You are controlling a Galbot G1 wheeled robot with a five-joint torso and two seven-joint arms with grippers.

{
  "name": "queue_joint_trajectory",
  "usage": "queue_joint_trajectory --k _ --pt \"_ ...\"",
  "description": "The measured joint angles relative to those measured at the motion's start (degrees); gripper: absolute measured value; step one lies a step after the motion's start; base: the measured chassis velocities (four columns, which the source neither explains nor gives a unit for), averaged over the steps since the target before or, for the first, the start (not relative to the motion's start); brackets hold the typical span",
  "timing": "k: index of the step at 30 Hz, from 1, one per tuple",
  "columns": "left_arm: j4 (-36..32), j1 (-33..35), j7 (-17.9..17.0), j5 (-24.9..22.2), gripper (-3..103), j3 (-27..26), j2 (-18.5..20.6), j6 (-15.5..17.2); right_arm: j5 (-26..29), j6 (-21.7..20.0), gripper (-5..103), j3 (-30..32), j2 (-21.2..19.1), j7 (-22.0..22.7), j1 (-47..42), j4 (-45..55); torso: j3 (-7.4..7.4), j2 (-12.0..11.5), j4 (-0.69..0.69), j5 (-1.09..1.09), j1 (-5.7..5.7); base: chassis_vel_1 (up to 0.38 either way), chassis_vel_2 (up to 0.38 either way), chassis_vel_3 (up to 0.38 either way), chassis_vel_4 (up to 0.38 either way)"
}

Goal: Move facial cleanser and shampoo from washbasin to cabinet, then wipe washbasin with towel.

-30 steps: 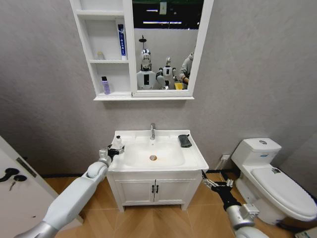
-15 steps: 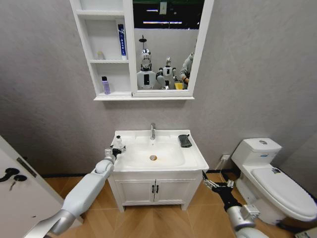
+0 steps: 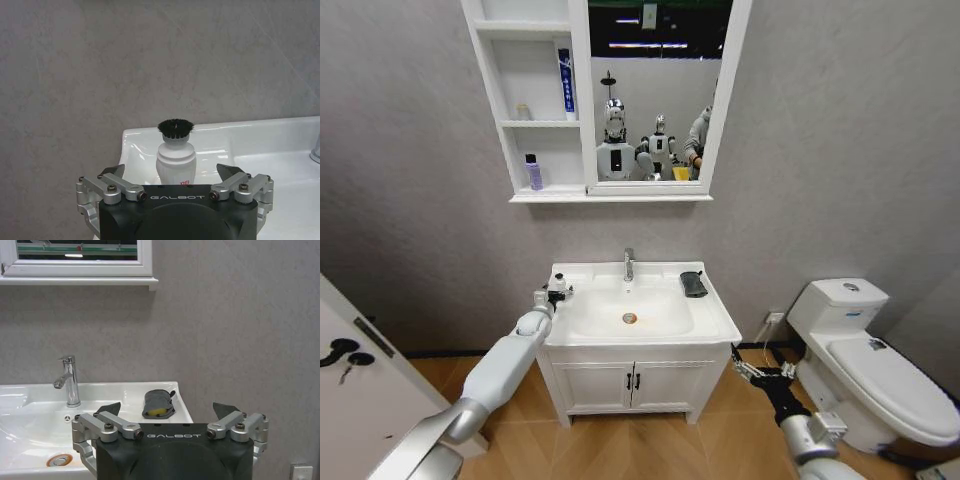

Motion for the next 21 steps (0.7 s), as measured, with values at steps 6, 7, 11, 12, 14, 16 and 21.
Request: queue_joint_trajectory --k 6,7,11,12,14,16,21 --pt "0.95 -0.58 0.37 0.36 96 -0.04 -0.25 -0.08 0.00 0.00 100 -0.13 -0.08 0.03 0.14 -0.23 0.00 0.00 0.00 0.00 0.00 0.000 0.000 0.000 0.000" --pt "0.95 -0.58 0.37 0.36 96 -0.04 -0.25 -0.08 0.00 0.00 100 -0.13 -0.08 0.03 0.14 -0.23 0.00 0.00 0.00 0.00 0.00 0.000 0.000 0.000 0.000" --pt "1.06 -0.57 0.91 0.39 81 -0.10 -0.24 -0.28 0.01 0.00 100 -0.16 -0.12 0.04 0.20 -0.35 0.00 0.00 0.00 0.00 -0.01 0.000 0.000 0.000 0.000" --pt "1.11 -0.51 1.12 0.42 75 -0.13 -0.26 -0.29 0.01 0.00 100 -0.21 -0.14 0.05 0.18 -0.36 0.00 0.00 0.00 0.00 0.00 0.000 0.000 0.000 0.000" --pt "1.12 -0.48 1.17 0.44 69 -0.13 -0.27 -0.29 0.01 0.00 100 -0.21 -0.17 0.05 0.17 -0.36 0.00 0.00 0.00 0.00 -0.01 0.000 0.000 0.000 0.000" --pt "1.13 -0.42 1.26 0.47 64 -0.14 -0.29 -0.29 0.00 0.00 100 -0.22 -0.23 0.06 0.15 -0.36 0.00 0.00 0.00 0.00 -0.01 0.000 0.000 0.000 0.000" --pt "1.03 -0.30 1.28 0.45 47 -0.17 -0.29 -0.29 -0.02 0.01 100 -0.21 -0.13 0.07 0.09 -0.36 0.00 0.00 0.00 0.00 -0.01 0.000 0.000 0.000 0.000"
